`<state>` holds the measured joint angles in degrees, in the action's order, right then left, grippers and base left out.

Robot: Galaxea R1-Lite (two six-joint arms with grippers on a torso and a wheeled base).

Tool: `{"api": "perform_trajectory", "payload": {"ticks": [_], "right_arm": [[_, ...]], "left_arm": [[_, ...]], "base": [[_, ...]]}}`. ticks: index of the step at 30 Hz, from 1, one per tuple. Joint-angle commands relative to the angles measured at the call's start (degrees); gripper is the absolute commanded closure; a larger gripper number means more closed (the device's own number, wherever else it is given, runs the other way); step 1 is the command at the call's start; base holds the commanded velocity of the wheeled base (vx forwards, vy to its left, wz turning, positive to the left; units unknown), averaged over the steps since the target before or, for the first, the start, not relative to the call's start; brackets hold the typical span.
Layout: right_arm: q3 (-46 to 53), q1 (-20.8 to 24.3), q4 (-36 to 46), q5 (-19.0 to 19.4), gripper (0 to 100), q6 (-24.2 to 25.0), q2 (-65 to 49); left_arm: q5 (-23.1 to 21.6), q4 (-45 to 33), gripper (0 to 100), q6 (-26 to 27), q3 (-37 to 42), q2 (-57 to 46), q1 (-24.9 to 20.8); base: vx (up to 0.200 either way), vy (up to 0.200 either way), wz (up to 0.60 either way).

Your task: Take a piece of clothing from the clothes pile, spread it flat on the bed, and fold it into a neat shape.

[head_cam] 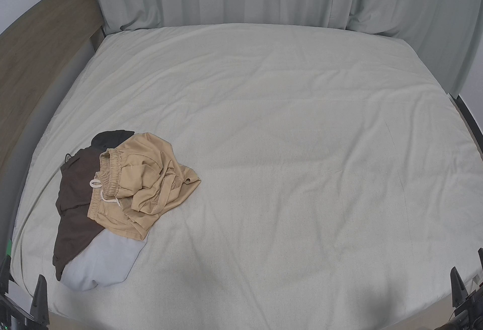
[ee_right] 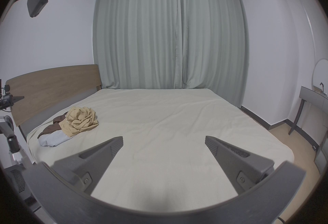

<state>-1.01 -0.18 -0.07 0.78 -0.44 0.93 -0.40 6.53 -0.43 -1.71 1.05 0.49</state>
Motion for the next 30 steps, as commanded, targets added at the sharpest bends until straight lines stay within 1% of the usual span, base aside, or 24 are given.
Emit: {"api": "perform_trajectory", "payload": {"ticks": [1, 13, 20, 30], "right_arm": [[1.01, 0.01, -0.01, 0.01, 0, 0.0, -0.75], [1.01, 0.01, -0.01, 0.01, 0, 0.0, -0.84], [1.01, 0.01, -0.01, 0.01, 0, 0.0, -0.84], [1.01, 0.01, -0.01, 0.1, 0, 0.0, -0.84]], "left_arm": [[-0.04, -0.29, 0, 0.16, -1.28, 1.15, -0.05], [-0.3, 0.32, 0, 0.16, -2.78, 5.63, 0.48], [-0.13, 0.06, 0, -0.01, -5.5, 8.97, 0.39], [-0.39, 1.82, 0, -0.28, -8.84, 15.91, 0.04]], "base": [[0.0, 0.0, 0.0], [0.0, 0.0, 0.0], [0.0, 0.0, 0.0], [0.0, 0.0, 0.0]]}}
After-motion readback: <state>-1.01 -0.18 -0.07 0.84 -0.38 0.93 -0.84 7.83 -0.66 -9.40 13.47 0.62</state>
